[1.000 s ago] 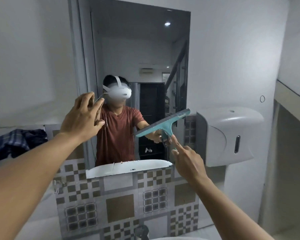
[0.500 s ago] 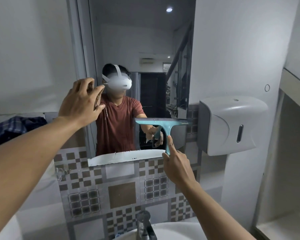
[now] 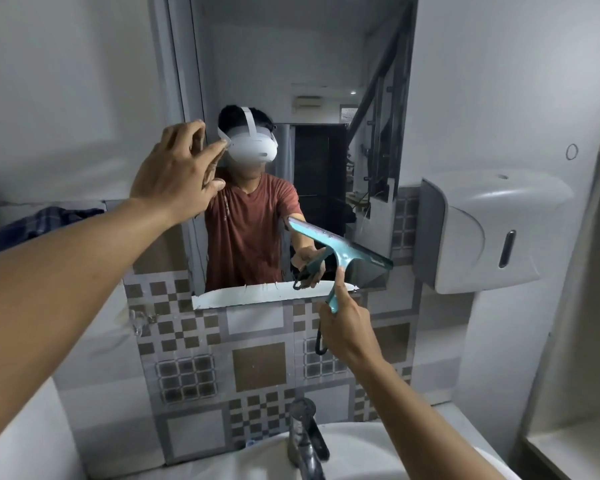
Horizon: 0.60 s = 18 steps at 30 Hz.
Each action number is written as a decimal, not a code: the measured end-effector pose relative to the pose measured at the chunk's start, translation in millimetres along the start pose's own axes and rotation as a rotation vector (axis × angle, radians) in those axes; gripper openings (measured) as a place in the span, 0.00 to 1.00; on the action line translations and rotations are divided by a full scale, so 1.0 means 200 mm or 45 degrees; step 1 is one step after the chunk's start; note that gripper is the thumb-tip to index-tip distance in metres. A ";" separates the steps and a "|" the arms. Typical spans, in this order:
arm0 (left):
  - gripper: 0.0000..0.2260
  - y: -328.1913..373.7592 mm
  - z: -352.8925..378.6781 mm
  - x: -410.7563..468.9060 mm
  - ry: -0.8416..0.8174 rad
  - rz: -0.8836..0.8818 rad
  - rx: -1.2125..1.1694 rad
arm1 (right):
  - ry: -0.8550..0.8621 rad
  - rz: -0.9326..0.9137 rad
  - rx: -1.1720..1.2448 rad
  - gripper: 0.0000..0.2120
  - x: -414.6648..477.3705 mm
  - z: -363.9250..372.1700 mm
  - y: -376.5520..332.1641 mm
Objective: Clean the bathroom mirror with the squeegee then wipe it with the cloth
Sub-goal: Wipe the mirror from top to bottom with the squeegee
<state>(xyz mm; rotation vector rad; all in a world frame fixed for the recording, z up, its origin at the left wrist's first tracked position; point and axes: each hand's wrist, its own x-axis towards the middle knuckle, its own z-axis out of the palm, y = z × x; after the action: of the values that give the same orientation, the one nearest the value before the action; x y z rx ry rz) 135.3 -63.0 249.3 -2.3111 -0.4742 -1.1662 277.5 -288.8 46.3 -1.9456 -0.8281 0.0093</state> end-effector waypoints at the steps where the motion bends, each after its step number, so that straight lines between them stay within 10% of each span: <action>1: 0.32 -0.01 0.00 0.00 -0.001 0.002 0.003 | 0.000 0.008 0.015 0.36 -0.01 0.00 -0.01; 18: 0.34 -0.09 0.00 0.01 -0.053 0.015 0.045 | 0.116 0.066 0.556 0.37 -0.06 0.42 -0.33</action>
<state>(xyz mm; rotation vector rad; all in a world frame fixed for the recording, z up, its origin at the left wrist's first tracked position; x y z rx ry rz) 127.1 -47.3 255.1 -2.3084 -0.4916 -1.0975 203.6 -210.9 51.5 -1.5424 -0.6521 0.1221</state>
